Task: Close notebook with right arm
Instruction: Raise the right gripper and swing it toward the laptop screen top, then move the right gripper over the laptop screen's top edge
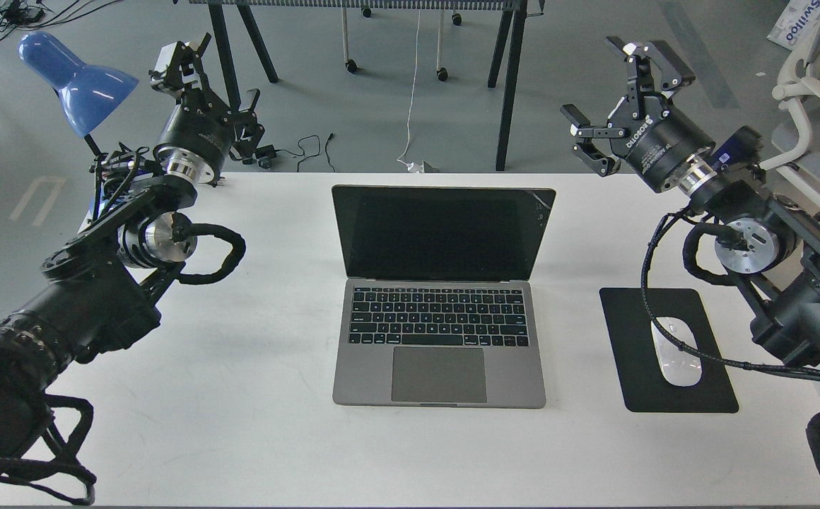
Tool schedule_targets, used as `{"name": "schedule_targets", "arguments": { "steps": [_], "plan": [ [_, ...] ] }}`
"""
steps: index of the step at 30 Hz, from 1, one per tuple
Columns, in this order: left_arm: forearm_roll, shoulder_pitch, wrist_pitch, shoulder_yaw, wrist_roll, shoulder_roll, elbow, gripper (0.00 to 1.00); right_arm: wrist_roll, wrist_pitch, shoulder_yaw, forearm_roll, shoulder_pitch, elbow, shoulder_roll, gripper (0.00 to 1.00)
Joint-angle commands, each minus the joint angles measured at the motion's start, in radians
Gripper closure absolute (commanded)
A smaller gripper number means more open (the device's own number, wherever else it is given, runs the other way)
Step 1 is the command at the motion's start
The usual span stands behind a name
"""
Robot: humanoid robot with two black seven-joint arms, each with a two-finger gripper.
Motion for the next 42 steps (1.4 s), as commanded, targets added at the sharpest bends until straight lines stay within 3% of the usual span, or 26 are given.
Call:
{"name": "schedule_targets", "arguments": {
  "steps": [1,10,15,28,38,42],
  "plan": [
    [0.002,0.001,0.008,0.000,0.000,-0.002,0.000,0.00,0.000,-0.001,-0.001,0.002,0.000,0.001,0.003,0.00],
    [-0.001,0.000,0.009,0.000,0.000,0.000,0.000,0.00,-0.002,-0.011,-0.004,-0.001,0.003,0.003,0.003,0.00],
    [-0.001,0.000,0.009,0.000,0.000,0.000,0.000,0.00,-0.006,-0.034,-0.040,-0.016,0.094,-0.026,-0.006,0.00],
    [-0.001,0.000,0.008,0.000,0.000,0.000,0.000,0.00,-0.008,-0.144,-0.591,-0.036,0.465,-0.313,0.106,0.00],
    [-0.002,0.000,0.008,0.000,0.000,0.000,0.000,0.00,-0.008,-0.201,-0.884,-0.036,0.520,-0.610,0.348,0.00],
    [-0.002,0.000,0.008,0.000,0.000,0.000,0.000,0.00,-0.006,-0.192,-0.929,-0.032,0.516,-0.628,0.358,0.00]
  ]
}}
